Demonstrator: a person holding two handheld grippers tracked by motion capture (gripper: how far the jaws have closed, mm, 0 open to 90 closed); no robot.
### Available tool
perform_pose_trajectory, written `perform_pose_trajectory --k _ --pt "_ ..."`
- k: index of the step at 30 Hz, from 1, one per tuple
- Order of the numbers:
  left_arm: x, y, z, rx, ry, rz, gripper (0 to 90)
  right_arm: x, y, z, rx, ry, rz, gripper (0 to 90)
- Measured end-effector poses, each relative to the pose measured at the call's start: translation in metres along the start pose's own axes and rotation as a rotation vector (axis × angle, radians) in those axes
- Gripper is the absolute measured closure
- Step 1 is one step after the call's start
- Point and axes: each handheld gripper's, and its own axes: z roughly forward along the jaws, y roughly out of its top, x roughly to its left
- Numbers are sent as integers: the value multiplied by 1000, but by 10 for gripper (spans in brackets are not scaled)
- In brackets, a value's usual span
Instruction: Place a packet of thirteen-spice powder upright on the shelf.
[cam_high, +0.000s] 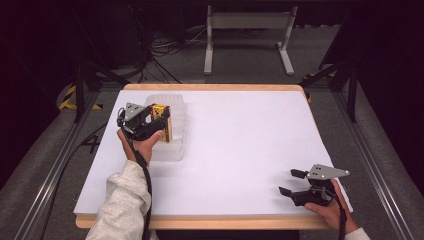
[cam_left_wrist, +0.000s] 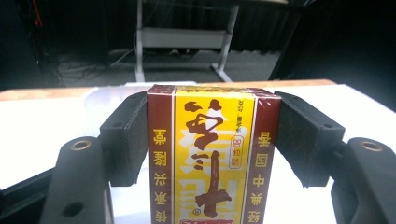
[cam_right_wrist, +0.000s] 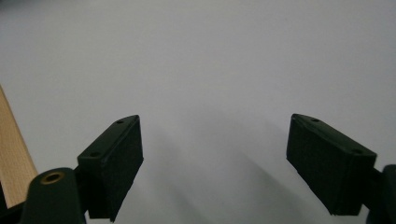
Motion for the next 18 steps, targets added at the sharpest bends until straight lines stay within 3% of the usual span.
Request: perform_pose_trajectory --k 4,18 --pt "1 -1 -1 14 -1 -2 319 -1 0 -1 -1 -2 3 190" --pt "1 -4 -8 88 -14 51 319 -1 1 -2 -5 -1 -5 190"
